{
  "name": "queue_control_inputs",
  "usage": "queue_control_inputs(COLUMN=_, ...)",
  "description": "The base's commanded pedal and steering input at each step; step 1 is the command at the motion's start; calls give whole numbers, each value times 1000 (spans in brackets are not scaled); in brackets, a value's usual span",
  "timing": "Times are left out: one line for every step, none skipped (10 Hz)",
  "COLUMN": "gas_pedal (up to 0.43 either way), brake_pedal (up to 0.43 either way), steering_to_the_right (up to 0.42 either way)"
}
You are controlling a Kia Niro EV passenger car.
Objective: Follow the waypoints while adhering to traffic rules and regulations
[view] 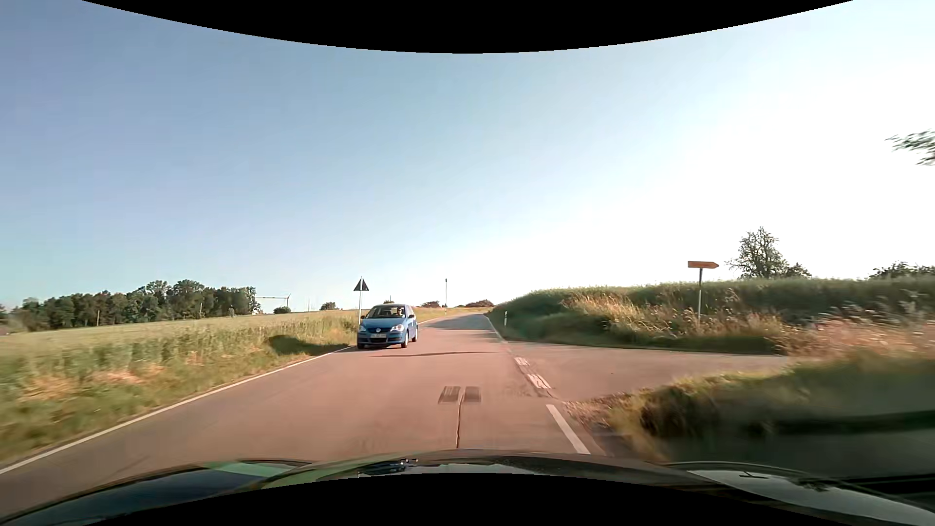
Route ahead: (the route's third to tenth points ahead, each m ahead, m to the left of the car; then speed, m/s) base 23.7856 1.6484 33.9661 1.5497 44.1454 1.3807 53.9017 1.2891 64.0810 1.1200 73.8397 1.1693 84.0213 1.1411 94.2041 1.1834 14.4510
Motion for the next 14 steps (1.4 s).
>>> queue_control_inputs(gas_pedal=339, brake_pedal=0, steering_to_the_right=-4)
queue_control_inputs(gas_pedal=339, brake_pedal=0, steering_to_the_right=-4)
queue_control_inputs(gas_pedal=339, brake_pedal=0, steering_to_the_right=-4)
queue_control_inputs(gas_pedal=339, brake_pedal=0, steering_to_the_right=-4)
queue_control_inputs(gas_pedal=331, brake_pedal=0, steering_to_the_right=-3)
queue_control_inputs(gas_pedal=287, brake_pedal=0, steering_to_the_right=-1)
queue_control_inputs(gas_pedal=268, brake_pedal=0, steering_to_the_right=0)
queue_control_inputs(gas_pedal=228, brake_pedal=0, steering_to_the_right=-1)
queue_control_inputs(gas_pedal=177, brake_pedal=0, steering_to_the_right=0)
queue_control_inputs(gas_pedal=169, brake_pedal=0, steering_to_the_right=0)
queue_control_inputs(gas_pedal=169, brake_pedal=0, steering_to_the_right=0)
queue_control_inputs(gas_pedal=169, brake_pedal=0, steering_to_the_right=0)
queue_control_inputs(gas_pedal=169, brake_pedal=0, steering_to_the_right=5)
queue_control_inputs(gas_pedal=177, brake_pedal=0, steering_to_the_right=10)
